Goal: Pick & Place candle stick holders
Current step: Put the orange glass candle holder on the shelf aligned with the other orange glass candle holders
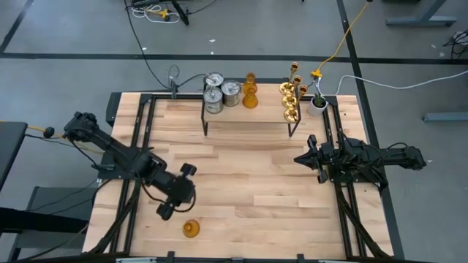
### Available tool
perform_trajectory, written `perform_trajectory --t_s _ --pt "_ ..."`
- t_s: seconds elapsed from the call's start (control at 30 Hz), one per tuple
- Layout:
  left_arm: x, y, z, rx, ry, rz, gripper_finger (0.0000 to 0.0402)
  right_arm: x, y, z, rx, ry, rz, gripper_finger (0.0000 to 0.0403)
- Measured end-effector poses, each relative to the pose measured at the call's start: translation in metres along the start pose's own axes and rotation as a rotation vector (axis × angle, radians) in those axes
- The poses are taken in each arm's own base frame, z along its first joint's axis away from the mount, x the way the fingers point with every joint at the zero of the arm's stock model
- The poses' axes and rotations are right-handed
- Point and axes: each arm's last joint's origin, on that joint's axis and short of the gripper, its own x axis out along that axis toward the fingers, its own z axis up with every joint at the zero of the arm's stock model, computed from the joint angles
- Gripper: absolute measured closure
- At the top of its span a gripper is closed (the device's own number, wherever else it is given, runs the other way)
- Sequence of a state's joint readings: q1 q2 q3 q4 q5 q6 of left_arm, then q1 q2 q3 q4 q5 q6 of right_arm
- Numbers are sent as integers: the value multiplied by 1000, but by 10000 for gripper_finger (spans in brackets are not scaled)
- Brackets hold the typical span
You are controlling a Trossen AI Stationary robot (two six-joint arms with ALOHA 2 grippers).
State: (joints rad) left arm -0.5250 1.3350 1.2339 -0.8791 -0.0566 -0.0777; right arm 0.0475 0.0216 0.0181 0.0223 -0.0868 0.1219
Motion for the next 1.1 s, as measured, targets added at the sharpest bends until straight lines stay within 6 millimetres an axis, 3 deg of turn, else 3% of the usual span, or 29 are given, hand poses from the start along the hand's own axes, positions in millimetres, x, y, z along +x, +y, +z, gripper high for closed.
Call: perform_trajectory --t_s 0.27,0.5,0.93,1.1 --pt "-2 -26 -3 -12 -4 -14 180 0 0 0 0 0 0 382" --pt "8 -44 -4 -63 25 -43 97 0 0 0 0 1 0 382" --pt "41 -73 1 -48 27 -36 20 0 0 0 0 1 0 382" --pt "60 -81 0 -57 70 -31 10 0 0 0 0 1 0 382"
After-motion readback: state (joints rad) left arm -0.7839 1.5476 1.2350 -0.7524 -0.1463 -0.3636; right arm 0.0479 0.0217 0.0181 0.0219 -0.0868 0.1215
